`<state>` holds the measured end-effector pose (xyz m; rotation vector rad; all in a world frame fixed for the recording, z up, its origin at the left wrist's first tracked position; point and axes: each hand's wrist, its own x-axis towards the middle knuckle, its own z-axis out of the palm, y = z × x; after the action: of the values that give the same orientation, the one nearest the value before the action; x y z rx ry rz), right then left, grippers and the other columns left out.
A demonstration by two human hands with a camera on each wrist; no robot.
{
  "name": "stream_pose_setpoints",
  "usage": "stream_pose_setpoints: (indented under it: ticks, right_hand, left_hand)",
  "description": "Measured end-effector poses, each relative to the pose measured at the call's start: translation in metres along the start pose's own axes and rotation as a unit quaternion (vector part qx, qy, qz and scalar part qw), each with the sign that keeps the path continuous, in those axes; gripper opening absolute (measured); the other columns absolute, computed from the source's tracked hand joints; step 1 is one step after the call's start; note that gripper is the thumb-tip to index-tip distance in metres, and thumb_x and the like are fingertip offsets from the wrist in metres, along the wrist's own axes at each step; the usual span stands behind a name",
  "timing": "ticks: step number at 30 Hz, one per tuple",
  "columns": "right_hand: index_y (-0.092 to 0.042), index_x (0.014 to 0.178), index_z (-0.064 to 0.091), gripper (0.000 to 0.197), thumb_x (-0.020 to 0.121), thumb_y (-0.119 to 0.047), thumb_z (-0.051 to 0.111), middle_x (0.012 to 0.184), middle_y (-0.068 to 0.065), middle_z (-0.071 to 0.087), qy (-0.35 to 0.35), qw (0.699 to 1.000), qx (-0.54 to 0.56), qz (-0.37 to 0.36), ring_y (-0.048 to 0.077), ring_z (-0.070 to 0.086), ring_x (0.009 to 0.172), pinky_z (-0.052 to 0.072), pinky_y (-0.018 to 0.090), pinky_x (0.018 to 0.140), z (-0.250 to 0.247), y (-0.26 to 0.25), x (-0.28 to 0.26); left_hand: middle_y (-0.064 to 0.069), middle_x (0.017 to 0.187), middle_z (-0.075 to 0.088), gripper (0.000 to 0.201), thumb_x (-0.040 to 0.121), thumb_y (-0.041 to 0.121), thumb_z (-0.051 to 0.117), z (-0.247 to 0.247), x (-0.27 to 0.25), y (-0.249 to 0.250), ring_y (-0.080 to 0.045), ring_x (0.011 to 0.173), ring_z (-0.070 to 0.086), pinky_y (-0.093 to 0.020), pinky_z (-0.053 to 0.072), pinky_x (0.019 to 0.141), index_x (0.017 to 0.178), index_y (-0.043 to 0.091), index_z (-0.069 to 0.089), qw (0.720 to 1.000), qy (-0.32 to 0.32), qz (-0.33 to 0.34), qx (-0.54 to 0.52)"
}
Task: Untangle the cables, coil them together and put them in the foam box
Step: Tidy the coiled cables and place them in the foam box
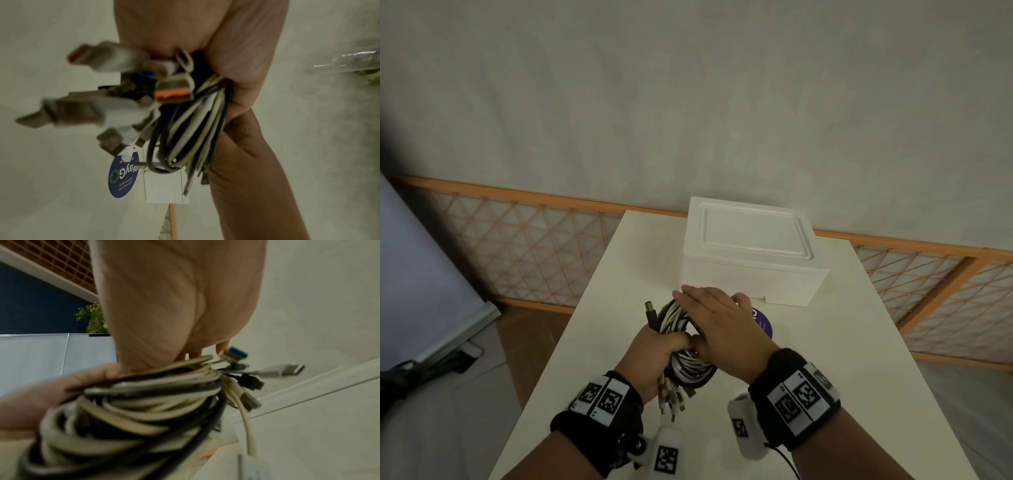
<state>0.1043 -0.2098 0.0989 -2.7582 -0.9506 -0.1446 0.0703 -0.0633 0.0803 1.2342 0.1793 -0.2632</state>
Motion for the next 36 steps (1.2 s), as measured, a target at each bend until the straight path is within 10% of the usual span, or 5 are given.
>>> stream_pose_setpoints:
  ticks: [9,14,20,29,36]
  right_hand:
    - [-0.015,0.101,0.061,0.040,0.063,-0.005,0.067,0.091,0.002,0.067,-0.044,0.927,0.312,0.205,0.018,0.063,0.084,0.053,0.042,0.078,-0.007,0.007,0.008]
    - [-0.037,0.133,0.038,0.089,0.060,0.004,0.069,0.082,0.002,0.065,0.043,0.855,0.472,0.213,0.019,0.064,0.066,0.055,0.036,0.065,0.001,0.001,0.001]
    - [-0.015,0.072,0.060,0.019,0.056,-0.005,0.063,0.064,0.000,0.062,0.093,0.887,0.386,0.236,0.008,0.059,0.057,0.049,0.031,0.055,0.009,-0.005,0.003]
    - [-0.009,0.078,0.063,0.021,0.057,-0.006,0.064,0.065,-0.001,0.061,0.011,0.888,0.387,0.246,0.012,0.055,0.058,0.044,0.025,0.054,0.001,0.008,0.013]
    - [-0.003,0.103,0.062,0.054,0.050,0.002,0.071,0.086,0.012,0.072,0.082,0.732,0.617,0.278,0.024,0.069,0.077,0.055,0.035,0.068,0.018,0.004,0.005]
  left_hand:
    - [-0.018,0.086,0.070,0.031,0.063,0.005,0.066,-0.007,0.001,0.005,-0.026,0.080,0.068,-0.033,0.053,0.072,0.094,0.007,0.073,0.986,-0.101,0.008,0.133]
    - [-0.010,0.073,0.068,0.031,0.059,-0.001,0.061,-0.011,0.001,0.016,-0.022,0.068,0.066,-0.031,0.052,0.067,0.085,0.009,0.074,0.986,-0.141,0.018,0.088]
    - [-0.013,0.063,0.063,0.016,0.054,0.006,0.064,-0.011,0.005,0.014,-0.025,0.060,0.062,-0.032,0.051,0.067,0.067,0.010,0.073,0.991,-0.119,-0.034,0.057]
    - [-0.018,0.075,0.065,0.031,0.062,-0.001,0.062,-0.006,0.005,0.012,-0.026,0.066,0.064,-0.032,0.053,0.067,0.088,0.008,0.075,0.992,-0.120,-0.031,0.019]
    - [-0.015,0.060,0.062,0.015,0.059,0.001,0.057,-0.003,0.005,0.027,-0.023,0.058,0.062,-0.030,0.051,0.062,0.062,0.006,0.070,0.997,-0.064,0.029,0.009]
